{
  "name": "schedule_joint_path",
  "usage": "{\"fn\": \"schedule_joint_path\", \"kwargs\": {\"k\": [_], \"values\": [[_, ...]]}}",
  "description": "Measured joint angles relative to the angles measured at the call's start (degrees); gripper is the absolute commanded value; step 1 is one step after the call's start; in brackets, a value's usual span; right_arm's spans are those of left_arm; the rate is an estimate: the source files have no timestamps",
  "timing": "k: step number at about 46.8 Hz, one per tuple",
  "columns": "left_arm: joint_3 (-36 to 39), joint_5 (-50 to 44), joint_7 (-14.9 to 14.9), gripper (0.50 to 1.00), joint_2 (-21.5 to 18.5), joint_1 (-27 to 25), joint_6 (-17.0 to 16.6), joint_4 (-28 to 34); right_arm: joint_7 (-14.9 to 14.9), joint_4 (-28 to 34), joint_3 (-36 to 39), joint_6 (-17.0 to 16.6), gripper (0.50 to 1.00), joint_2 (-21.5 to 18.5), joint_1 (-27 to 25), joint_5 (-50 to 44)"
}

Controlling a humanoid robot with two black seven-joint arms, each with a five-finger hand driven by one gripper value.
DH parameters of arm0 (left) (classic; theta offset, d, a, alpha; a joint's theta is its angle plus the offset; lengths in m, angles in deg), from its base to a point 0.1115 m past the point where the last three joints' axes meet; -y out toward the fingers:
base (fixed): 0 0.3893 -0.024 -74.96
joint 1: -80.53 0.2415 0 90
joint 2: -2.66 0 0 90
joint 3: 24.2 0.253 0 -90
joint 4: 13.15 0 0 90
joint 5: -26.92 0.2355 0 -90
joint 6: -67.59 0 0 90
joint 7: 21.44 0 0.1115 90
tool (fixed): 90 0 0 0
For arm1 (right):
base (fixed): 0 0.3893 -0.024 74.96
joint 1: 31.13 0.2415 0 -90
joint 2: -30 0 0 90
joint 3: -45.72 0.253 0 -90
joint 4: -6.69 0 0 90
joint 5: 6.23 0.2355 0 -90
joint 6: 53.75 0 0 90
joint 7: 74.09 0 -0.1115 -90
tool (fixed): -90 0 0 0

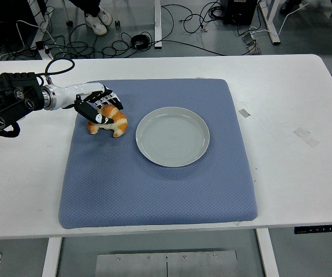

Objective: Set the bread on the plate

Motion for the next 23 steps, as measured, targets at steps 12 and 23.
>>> {"fn": "schedule_joint_path", "kwargs": {"k": [12, 23], "values": [[-3.3, 0.0, -0.5, 0.645, -0.2, -1.0, 0.0, -0.1, 0.0, 0.0, 0.0, 0.0, 1.000, 0.0, 0.0, 0.0], [-5.2, -0.1, -0.6, 0.655, 0.0, -3.8, 0.7, 0.1, 0.0, 0.0, 0.1, 0.0, 1.000, 0.0, 0.0, 0.0]]}}
